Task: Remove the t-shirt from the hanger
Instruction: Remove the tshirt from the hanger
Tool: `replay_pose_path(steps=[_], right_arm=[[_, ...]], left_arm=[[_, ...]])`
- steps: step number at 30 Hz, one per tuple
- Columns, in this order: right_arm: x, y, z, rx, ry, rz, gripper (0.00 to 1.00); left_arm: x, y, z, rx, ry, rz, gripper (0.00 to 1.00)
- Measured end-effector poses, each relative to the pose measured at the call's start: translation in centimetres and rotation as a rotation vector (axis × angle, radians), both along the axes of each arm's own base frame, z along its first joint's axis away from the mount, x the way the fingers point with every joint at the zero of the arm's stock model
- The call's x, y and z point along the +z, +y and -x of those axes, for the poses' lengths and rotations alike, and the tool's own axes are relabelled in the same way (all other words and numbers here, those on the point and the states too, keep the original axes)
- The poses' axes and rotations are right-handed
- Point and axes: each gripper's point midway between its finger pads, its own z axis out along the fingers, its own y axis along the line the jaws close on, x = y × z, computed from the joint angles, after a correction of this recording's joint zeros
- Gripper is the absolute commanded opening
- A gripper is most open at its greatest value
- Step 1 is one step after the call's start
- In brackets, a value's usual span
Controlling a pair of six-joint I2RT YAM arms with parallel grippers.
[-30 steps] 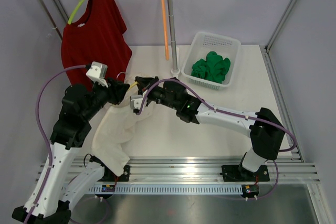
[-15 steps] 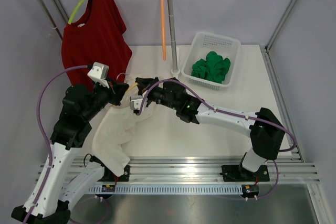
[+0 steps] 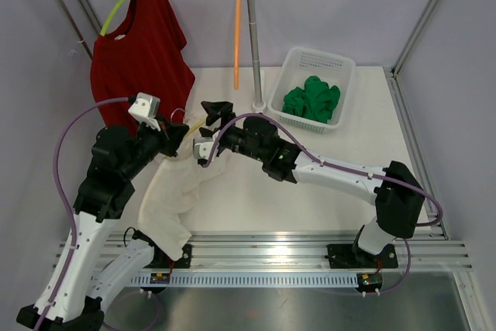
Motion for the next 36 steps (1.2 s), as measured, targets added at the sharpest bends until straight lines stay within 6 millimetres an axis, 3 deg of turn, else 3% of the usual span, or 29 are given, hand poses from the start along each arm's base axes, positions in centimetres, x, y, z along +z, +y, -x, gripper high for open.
replay_pose_path(steps=[4,16,20,25,32,36], right_arm=[[1.9,-0.7,0.6,0.002,0.038,-0.061,0.99],[10.0,-4.4,3.8,0.035,0.262,-0.327,1.0],[11.6,-6.1,5.3,0.058,0.342,-0.415,1.0],[11.0,-6.6,6.1,0.074,0.441,-0.477,0.99],[6.2,-6.0,6.4,0.071,0.565,-0.447,0.99],[5.3,-5.5,7.2,0.112,0.609,-0.442,0.99]], left_arm=[[0.4,0.1,0.4,0.0,-0.016,0.006,0.0],[1.3,0.5,0.9,0.011,-0.058,0.019,0.0],[0.8,1.0,0.9,0.041,-0.067,0.021,0.0],[1.1,1.4,0.9,0.062,-0.082,0.029,0.0],[1.2,1.4,0.9,0.062,-0.088,0.033,0.0],[1.4,1.4,0.9,0.062,-0.098,0.037,0.0]])
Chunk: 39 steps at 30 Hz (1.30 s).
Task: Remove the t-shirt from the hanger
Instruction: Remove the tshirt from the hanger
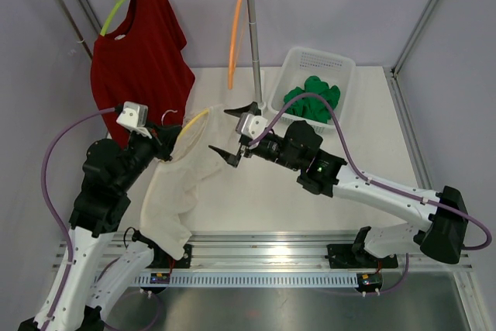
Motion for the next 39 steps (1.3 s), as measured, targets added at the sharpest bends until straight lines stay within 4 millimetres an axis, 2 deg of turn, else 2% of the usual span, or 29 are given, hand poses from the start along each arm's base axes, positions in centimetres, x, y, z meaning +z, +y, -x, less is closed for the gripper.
replay_pose_path(steps=[11,15,21,24,32,35,37,39], right_arm=[[-1.7,1.5,1.8,0.126,0.045,-0.008,1.0],[-3.6,3.0,1.9,0.171,0.08,0.015,1.0],[-6.2,5.1,2.3,0.247,0.134,0.053,0.93],[-6.2,5.8,2.7,0.285,0.138,0.049,0.86],[-5.7,8.4,3.9,0.377,0.138,0.037,0.8],[-5.9,9.2,4.2,0.397,0.14,0.042,0.74],[-6.0,9.8,4.2,0.405,0.138,0.044,0.66],[-6.0,10.3,4.3,0.415,0.137,0.049,0.65]], left_arm=[[0.0,0.1,0.2,0.0,-0.008,0.008,0.0],[0.1,0.1,0.2,0.0,-0.009,0.009,0.0],[0.1,0.0,0.2,0.0,-0.008,0.01,0.0],[0.1,0.0,0.2,0.0,-0.008,0.01,0.0],[0.1,0.0,0.2,0.0,-0.008,0.01,0.0],[0.1,0.0,0.2,0.0,-0.008,0.01,0.0],[0.0,0.0,0.2,0.0,-0.008,0.01,0.0],[0.1,0.0,0.2,0.0,-0.008,0.01,0.0]])
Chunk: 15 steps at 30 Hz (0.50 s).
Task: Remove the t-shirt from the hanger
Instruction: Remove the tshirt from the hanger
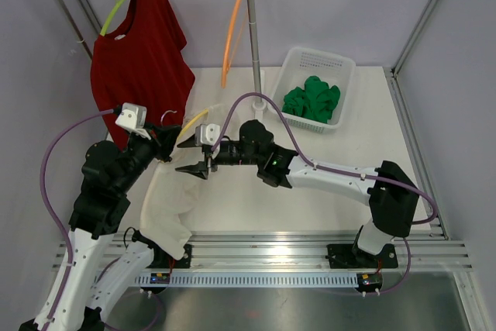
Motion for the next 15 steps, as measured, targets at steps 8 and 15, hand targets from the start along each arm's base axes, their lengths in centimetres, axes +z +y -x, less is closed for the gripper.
replay_pose_path(steps=[8,15], right_arm=[[-0.2,0.3,1.0,0.051,0.005,0.015,0.56],[-0.5,0.9,1.7,0.08,0.008,0.026,0.52]], left_arm=[[0.0,0.0,-0.1,0.0,0.0,0.0,0.0],[-0.1,-0.1,-0.3,-0.002,0.003,-0.001,0.0]])
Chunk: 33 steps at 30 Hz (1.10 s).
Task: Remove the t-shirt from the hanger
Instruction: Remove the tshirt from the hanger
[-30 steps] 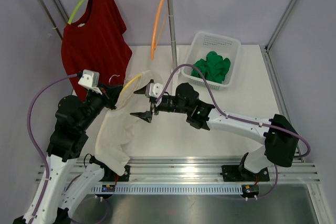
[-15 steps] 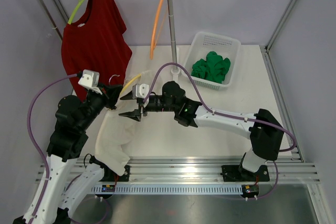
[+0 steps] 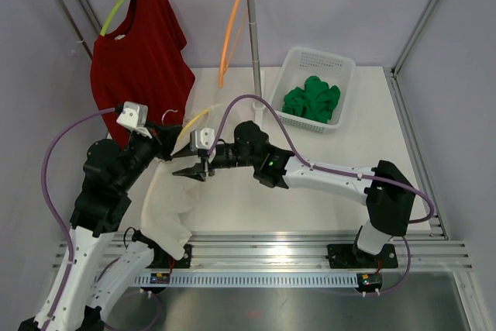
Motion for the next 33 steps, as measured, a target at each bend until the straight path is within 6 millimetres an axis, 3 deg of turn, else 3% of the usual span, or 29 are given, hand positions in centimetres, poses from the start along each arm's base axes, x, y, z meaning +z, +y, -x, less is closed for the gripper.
replay_pose_path(steps=[3,5,6,7,8,20,33], right_arm=[[0.0,0.5,0.2,0.007,0.001,0.001,0.5],[0.0,0.8,0.2,0.01,0.0,0.001,0.42],[0.0,1.0,0.2,0.009,-0.003,0.001,0.12],[-0.1,1.0,0.2,0.009,-0.005,0.002,0.02],[-0.2,1.1,0.2,0.006,-0.002,0.006,0.0],[0.5,0.5,-2.4,-0.186,0.053,0.007,0.0],[4.7,-4.5,-8.6,-0.55,0.06,-0.057,0.0]], left_arm=[[-0.1,-0.1,-0.1,-0.002,0.005,-0.002,0.0],[-0.2,-0.1,-0.2,-0.002,0.007,-0.002,0.0],[-0.2,-0.1,-0.3,-0.002,0.007,-0.002,0.0],[-0.2,-0.2,-0.3,-0.002,0.008,-0.002,0.0],[-0.2,-0.2,-0.3,-0.002,0.008,-0.002,0.0],[0.5,-0.3,-0.4,-0.008,-0.019,0.008,0.0],[2.5,-0.9,0.5,-0.055,-0.1,0.052,0.0]])
